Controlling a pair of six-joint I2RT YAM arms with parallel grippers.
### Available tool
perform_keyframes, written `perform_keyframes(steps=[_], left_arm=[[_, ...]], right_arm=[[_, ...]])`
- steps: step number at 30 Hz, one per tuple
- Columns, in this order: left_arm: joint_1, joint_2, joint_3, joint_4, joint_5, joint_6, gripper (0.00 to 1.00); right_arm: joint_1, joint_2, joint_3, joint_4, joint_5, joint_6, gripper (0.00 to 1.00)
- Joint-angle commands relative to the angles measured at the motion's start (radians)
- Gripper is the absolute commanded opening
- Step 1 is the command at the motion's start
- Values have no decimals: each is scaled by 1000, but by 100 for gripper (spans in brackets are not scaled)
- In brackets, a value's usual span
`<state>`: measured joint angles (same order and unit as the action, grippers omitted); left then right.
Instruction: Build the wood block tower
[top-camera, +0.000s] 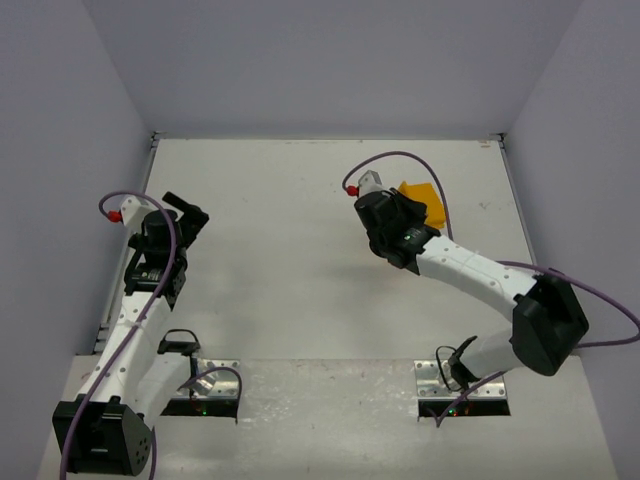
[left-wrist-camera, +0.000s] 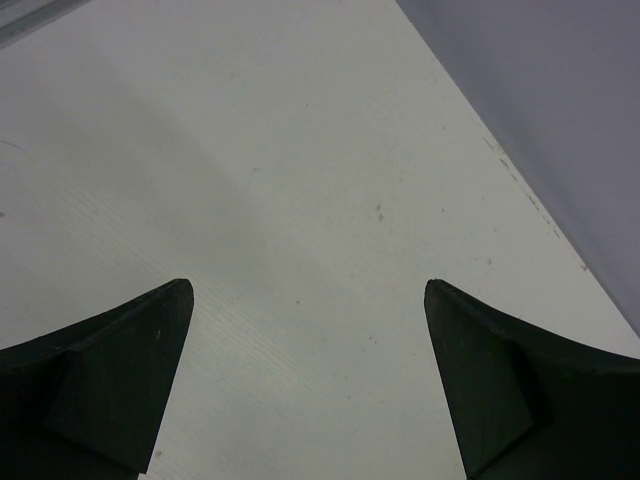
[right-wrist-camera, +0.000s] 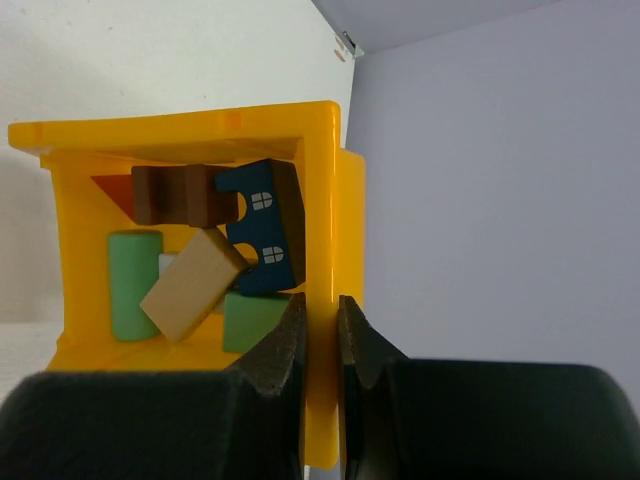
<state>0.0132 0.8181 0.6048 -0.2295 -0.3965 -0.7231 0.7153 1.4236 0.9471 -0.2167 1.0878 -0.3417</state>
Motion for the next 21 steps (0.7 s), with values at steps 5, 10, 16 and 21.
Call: perform_keyframes(steps=[5, 10, 16, 21], left_arm=[[4, 5, 2, 27, 11, 9, 100], [4, 18, 3, 32, 18, 10, 100], [4, 33, 10, 35, 28, 13, 100], [4, 32, 9, 33, 28, 14, 100]], right_arm=[[47, 154, 138, -22, 203, -2, 0], [62, 215, 216, -164, 209, 105, 0], [79, 316, 280, -279, 309, 183, 0], [95, 490, 504, -962, 369, 823, 0]])
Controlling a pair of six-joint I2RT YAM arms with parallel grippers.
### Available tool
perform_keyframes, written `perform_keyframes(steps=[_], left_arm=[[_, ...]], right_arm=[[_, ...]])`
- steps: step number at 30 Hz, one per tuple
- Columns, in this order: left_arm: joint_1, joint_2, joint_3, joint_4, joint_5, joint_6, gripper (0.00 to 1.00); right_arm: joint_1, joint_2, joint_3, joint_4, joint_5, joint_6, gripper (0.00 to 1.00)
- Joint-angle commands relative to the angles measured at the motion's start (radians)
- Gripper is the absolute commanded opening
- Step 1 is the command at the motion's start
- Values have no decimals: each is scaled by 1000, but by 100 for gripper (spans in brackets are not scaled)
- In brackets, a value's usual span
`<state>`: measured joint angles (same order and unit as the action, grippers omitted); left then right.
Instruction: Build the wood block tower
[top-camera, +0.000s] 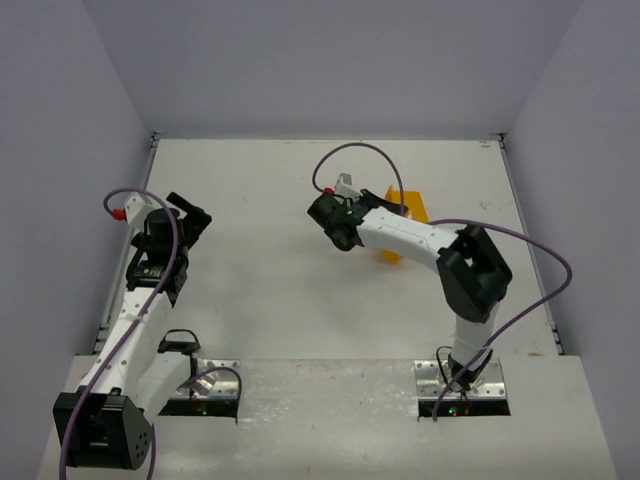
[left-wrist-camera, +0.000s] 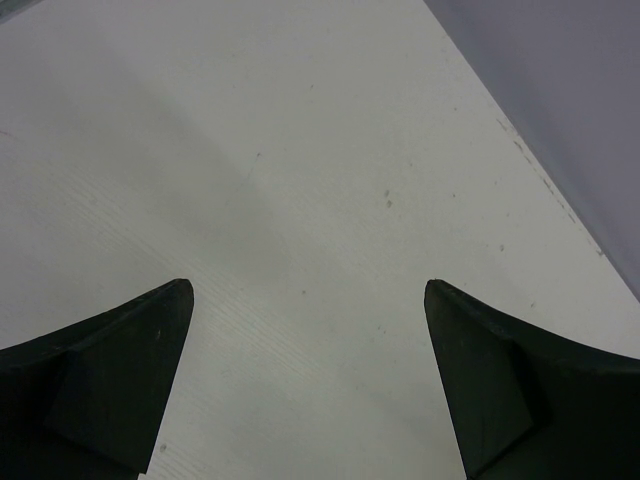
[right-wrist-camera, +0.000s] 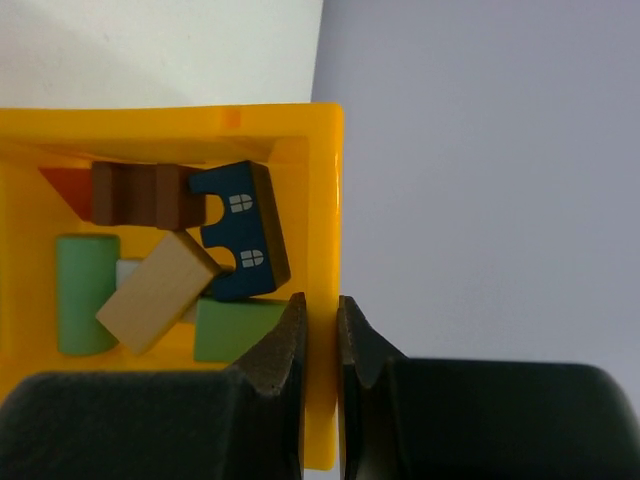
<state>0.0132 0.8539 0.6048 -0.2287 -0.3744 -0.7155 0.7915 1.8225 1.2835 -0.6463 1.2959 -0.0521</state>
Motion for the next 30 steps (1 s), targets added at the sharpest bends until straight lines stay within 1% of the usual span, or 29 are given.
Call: perform_keyframes(steps=[1, 2, 9, 23, 30], left_arm=[[4, -6, 9, 32, 6, 7, 100], [4, -9, 7, 32, 3, 10, 100], [4, -24, 10, 17, -13, 9, 100], [4, -27, 12, 12, -15, 8, 100], [4, -35, 9, 12, -15, 8, 100]], right_arm=[[23, 139, 231, -698, 162, 549, 0], [32, 211, 334, -863, 166, 774, 0], [59, 374, 399, -860, 172, 748, 0], [118, 530, 529, -860, 160, 701, 0], [123, 529, 528, -861, 143, 722, 0]])
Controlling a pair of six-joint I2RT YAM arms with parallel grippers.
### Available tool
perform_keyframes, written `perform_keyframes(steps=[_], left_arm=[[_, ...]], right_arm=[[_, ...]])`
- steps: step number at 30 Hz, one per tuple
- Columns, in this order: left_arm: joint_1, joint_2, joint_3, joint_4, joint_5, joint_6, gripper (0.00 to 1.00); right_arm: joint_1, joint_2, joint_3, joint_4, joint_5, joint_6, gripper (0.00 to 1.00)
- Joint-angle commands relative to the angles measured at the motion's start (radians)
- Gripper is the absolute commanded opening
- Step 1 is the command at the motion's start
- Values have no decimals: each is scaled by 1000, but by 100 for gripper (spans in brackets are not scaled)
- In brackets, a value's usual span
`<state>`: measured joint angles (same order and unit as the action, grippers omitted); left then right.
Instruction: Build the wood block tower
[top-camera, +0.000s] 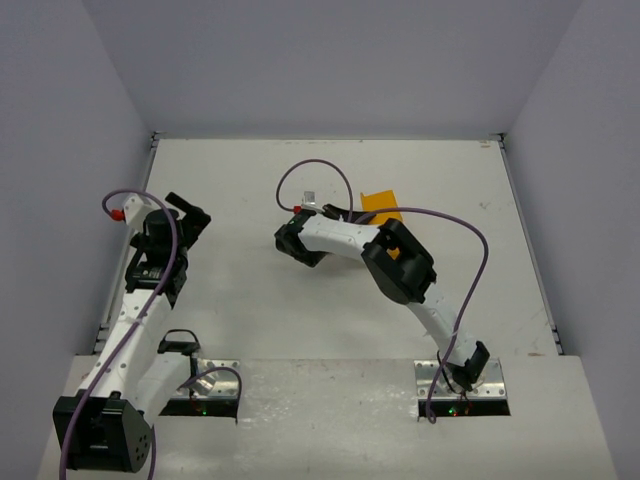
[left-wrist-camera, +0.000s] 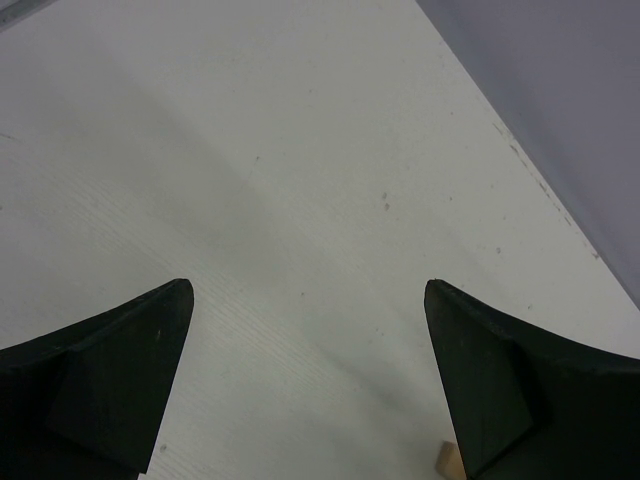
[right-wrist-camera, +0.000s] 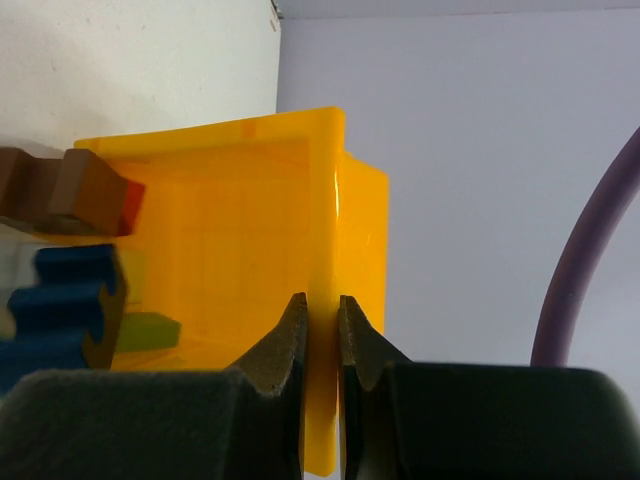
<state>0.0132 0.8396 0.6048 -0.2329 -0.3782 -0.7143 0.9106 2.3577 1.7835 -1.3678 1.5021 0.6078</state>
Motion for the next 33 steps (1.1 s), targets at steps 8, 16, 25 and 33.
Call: perform_keyframes(steps=[8, 16, 25, 33], left_arm=[[4, 6, 8, 21, -9, 7, 100], [4, 87, 32, 18, 32, 14, 100], [-35, 179, -8, -6, 231, -53, 100], [-206, 68, 19, -394, -2, -125, 100]], right_arm=[[3, -60, 2, -139, -62, 90, 0], [-51, -204, -120, -140, -52, 160, 0], [-235, -434, -220, -139, -80, 262, 0], [-402, -602, -179, 116, -180, 108, 0]])
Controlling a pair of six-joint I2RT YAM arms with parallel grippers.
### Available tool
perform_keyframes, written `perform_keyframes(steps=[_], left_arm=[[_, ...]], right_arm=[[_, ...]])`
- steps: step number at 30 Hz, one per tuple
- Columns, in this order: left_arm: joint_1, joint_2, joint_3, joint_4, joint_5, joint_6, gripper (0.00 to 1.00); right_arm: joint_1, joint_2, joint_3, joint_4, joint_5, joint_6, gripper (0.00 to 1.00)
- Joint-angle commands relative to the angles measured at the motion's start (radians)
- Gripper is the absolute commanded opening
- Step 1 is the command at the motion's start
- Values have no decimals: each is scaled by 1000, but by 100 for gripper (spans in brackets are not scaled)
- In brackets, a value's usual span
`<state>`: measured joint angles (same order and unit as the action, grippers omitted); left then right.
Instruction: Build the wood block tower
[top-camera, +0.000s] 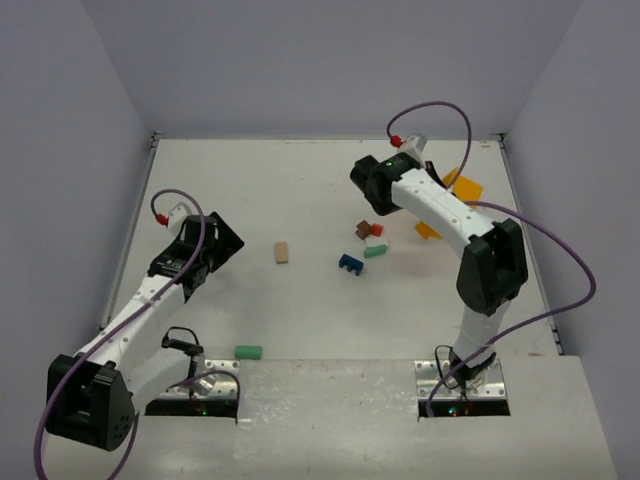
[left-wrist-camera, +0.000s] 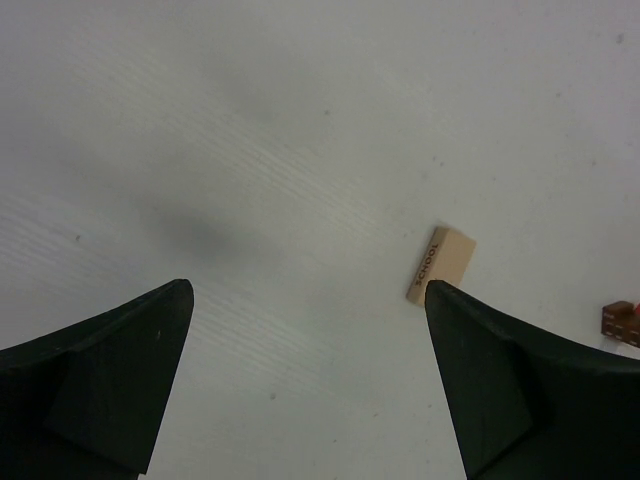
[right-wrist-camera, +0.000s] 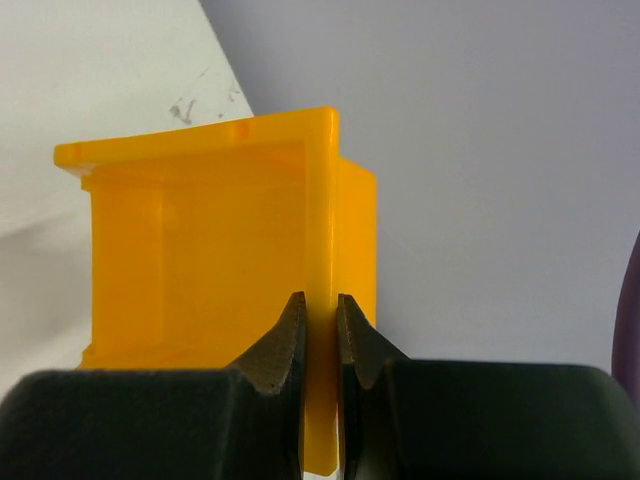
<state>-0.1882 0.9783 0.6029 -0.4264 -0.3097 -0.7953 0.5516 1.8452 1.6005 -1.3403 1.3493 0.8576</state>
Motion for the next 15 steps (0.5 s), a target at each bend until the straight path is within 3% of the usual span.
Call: perform_keyframes(steps=[1, 2, 4, 6, 12, 15], left_arm=[[-5, -81, 13, -204, -61, -48, 100], [-6, -90, 3, -218, -38, -41, 100], [-25, -95, -4, -243, -13, -47, 100], [-47, -83, 11, -252, 23, -41, 100], [-76, 9, 53, -387, 8, -119, 100], [-79, 34, 32, -390, 41, -147, 100]], right_arm=[[-59, -112, -38, 205, -66, -245, 0], [-85, -183, -117, 398, -184, -401, 0], [-147, -294, -271, 804, -635, -620, 0], [-209, -381, -377, 922, -871, -603, 0], [-278, -339, -360, 967, -958, -536, 0], [-370, -306, -360, 1027, -1117, -446, 0]])
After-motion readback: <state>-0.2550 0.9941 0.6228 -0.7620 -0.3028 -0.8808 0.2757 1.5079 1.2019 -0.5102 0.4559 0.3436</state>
